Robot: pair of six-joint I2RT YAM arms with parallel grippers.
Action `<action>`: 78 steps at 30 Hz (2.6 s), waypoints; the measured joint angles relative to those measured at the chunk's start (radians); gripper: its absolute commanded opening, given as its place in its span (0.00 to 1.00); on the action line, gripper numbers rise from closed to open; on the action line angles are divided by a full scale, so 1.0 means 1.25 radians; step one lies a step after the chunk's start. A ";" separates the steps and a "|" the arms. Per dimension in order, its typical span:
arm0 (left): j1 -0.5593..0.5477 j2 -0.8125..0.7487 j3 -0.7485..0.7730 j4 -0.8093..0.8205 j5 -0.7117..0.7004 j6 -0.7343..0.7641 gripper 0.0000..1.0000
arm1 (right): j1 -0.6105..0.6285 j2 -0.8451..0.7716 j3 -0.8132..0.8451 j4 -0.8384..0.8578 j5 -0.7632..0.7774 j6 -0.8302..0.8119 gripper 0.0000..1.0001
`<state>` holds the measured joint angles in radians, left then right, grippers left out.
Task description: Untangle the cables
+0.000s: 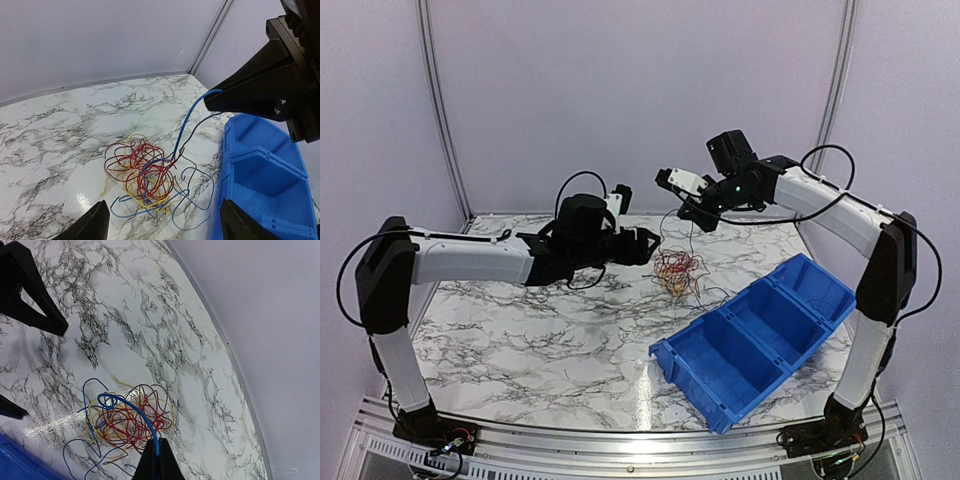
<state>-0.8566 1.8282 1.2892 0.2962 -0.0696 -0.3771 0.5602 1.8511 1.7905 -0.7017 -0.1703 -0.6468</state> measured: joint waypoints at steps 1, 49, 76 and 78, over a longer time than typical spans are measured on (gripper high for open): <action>-0.002 0.025 0.016 0.017 -0.001 -0.003 0.73 | 0.000 0.000 0.004 -0.008 -0.008 0.006 0.00; 0.016 0.474 0.334 0.108 -0.036 -0.158 0.33 | -0.117 -0.111 0.504 0.061 -0.285 0.098 0.00; 0.090 -0.137 0.024 -0.154 -0.108 0.204 0.81 | -0.135 -0.211 0.144 0.137 -0.217 0.142 0.00; 0.099 -0.154 -0.027 -0.177 -0.123 0.233 0.85 | -0.136 -0.207 0.142 0.137 -0.216 0.145 0.00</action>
<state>-0.7334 1.6352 1.2552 0.0753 -0.2237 -0.0856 0.3897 1.5921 1.9675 -0.5301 -0.4400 -0.4656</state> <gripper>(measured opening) 0.803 0.020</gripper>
